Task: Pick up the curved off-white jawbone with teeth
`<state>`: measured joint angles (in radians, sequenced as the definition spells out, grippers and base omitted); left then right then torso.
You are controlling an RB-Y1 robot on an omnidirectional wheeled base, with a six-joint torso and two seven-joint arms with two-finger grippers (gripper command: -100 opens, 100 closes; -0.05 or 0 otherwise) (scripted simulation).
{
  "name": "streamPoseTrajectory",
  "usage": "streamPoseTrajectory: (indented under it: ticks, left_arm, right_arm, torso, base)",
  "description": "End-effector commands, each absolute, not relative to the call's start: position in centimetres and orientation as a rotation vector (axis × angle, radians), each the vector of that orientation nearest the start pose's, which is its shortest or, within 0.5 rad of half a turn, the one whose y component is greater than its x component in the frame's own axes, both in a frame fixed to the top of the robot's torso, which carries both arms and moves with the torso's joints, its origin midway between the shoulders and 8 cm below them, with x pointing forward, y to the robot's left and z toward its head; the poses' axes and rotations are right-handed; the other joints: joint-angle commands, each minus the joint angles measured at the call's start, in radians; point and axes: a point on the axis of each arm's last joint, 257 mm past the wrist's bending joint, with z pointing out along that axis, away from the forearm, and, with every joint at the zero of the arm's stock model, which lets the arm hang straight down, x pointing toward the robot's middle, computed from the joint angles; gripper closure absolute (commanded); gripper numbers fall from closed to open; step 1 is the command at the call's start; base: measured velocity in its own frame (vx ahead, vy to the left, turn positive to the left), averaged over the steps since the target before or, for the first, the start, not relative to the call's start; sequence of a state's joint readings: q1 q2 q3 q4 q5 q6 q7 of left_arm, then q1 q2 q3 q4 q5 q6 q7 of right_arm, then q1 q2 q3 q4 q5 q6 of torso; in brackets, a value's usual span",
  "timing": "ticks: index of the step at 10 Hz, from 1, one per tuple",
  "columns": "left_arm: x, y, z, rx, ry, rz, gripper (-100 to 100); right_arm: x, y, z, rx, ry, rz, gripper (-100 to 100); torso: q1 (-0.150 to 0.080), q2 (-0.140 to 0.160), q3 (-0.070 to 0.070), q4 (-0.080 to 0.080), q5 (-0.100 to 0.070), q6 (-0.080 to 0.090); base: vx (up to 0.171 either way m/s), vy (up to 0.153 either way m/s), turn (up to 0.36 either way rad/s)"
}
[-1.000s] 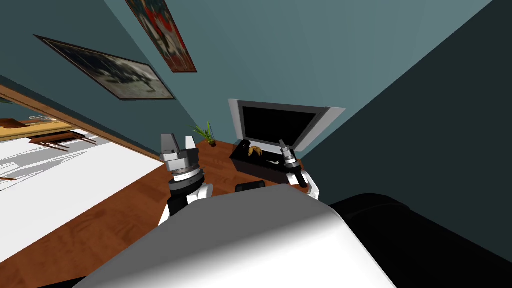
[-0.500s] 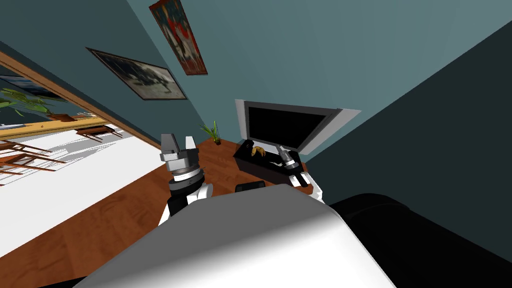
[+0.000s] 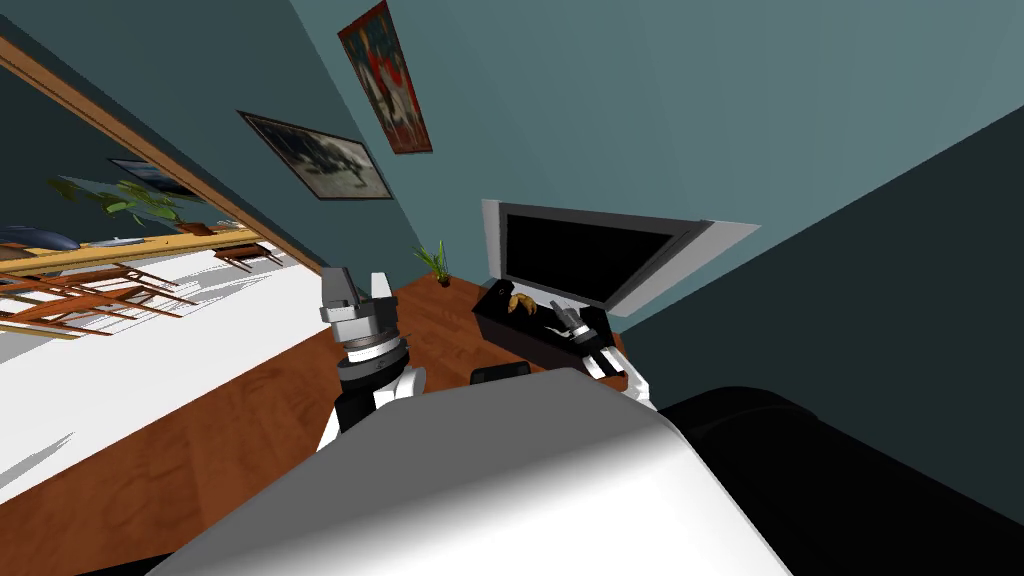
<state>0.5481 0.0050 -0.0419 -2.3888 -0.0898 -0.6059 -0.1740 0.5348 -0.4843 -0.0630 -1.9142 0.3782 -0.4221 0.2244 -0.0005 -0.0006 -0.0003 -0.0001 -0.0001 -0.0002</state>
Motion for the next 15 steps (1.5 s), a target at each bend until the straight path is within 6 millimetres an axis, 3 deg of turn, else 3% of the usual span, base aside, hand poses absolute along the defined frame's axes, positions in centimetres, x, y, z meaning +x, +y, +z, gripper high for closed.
streamPoseTrajectory:
  ticks: [1, 2, 3, 8, 11, 12, 15]
  left_arm:
    - [30.2, 25.0, 7.4, -0.407, 0.578, -1.143, 0]
    - [30.2, 25.0, 7.4, -0.407, 0.578, -1.143, 0]
    - [30.2, 25.0, 7.4, -0.407, 0.578, -1.143, 0]
    - [30.2, 25.0, 7.4, -0.407, 0.578, -1.143, 0]
    - [30.2, 25.0, 7.4, -0.407, 0.578, -1.143, 0]
    - [30.2, 25.0, 7.4, -0.407, 0.579, -1.143, 0]
    - [30.2, 25.0, 7.4, -0.407, 0.579, -1.143, 0]
  right_arm:
    - [38.1, -32.1, -20.3, 0.162, 1.526, 0.553, -100]
    - [37.7, -32.8, -22.4, 0.134, 1.585, 0.504, -100]
    - [37.6, -33.2, -23.0, 0.142, 1.596, 0.498, -100]
    - [34.2, -37.2, -32.7, 0.046, 1.854, 0.306, -100]
    - [32.3, -39.0, -36.1, 0.031, 1.943, 0.245, -100]
    - [30.9, -40.2, -38.2, 0.004, 2.007, 0.202, -100]
    - [29.0, -41.6, -40.5, -0.018, 2.076, 0.157, -100]
  torso:
    - [0.000, 0.000, 0.000, 0.000, 0.000, 0.000]
    - [0.000, 0.000, 0.000, 0.000, 0.000, 0.001]
    - [0.000, 0.000, 0.000, 0.000, 0.000, 0.000]
    - [-0.001, 0.000, 0.000, 0.000, 0.000, 0.000]
    - [-0.001, 0.000, 0.000, 0.000, 0.000, 0.000]
    - [-0.001, 0.000, 0.000, 0.000, 0.000, 0.001]
    - [-0.001, -0.001, 0.000, 0.000, 0.000, 0.000]
  base:
    - [0.007, -0.005, 0.098]
    - [0.007, 0.000, 0.176]
    - [0.005, -0.003, 0.135]
    - [0.008, -0.008, 0.250]
    - [0.008, -0.019, 0.164]
    - [0.010, -0.016, 0.201]
    - [0.012, -0.021, 0.166]
